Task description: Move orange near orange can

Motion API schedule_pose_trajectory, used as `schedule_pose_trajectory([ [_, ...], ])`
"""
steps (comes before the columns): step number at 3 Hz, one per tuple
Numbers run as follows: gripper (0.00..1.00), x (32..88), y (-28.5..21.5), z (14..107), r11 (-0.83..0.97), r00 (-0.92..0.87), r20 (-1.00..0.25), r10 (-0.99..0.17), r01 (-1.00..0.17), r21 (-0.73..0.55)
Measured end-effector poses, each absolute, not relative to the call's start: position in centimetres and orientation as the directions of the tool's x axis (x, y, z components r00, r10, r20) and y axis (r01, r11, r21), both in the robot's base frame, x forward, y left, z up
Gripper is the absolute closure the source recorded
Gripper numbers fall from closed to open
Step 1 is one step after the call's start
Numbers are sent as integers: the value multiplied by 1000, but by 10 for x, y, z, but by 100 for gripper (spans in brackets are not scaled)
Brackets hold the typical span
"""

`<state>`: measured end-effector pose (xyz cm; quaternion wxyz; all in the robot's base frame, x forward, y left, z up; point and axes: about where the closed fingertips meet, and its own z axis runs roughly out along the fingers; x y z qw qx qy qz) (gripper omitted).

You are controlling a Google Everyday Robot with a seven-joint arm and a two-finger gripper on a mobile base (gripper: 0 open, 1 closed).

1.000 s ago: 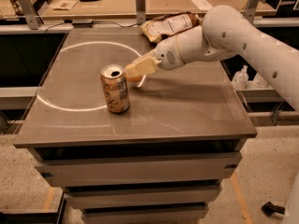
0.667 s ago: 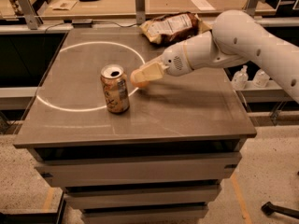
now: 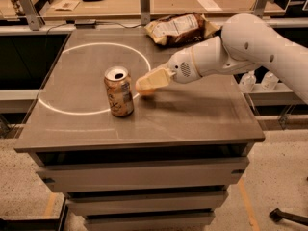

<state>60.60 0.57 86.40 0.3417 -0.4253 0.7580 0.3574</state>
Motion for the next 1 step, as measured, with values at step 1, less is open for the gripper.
schedule_pose_trajectory([
  [1, 81, 614, 10, 863, 386, -421, -806, -417, -884, 262],
])
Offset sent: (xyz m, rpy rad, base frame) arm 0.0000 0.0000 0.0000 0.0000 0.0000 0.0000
